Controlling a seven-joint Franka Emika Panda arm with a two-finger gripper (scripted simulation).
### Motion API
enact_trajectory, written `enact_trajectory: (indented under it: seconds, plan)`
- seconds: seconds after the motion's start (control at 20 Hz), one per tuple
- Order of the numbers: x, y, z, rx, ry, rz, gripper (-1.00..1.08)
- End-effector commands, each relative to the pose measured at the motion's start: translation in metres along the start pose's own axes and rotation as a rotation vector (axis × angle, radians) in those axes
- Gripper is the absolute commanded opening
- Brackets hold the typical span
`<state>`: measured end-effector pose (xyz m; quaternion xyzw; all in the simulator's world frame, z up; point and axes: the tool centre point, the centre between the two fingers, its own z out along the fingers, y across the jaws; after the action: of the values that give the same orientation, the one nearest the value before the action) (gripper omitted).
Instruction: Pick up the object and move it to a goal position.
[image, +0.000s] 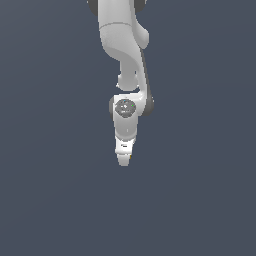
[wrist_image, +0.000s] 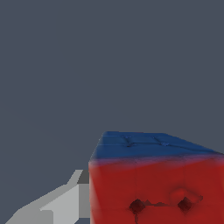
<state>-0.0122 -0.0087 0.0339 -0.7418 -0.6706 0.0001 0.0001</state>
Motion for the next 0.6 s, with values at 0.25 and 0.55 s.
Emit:
enact_trajectory:
  seconds: [0.25,0.55]
  plan:
    - [0.0000,0.0001,0.0008,0.000,0.000,0.000,-1.00]
    - [-0.0037,-0.0001,-0.0001,-0.001,0.000,0.000,-1.00]
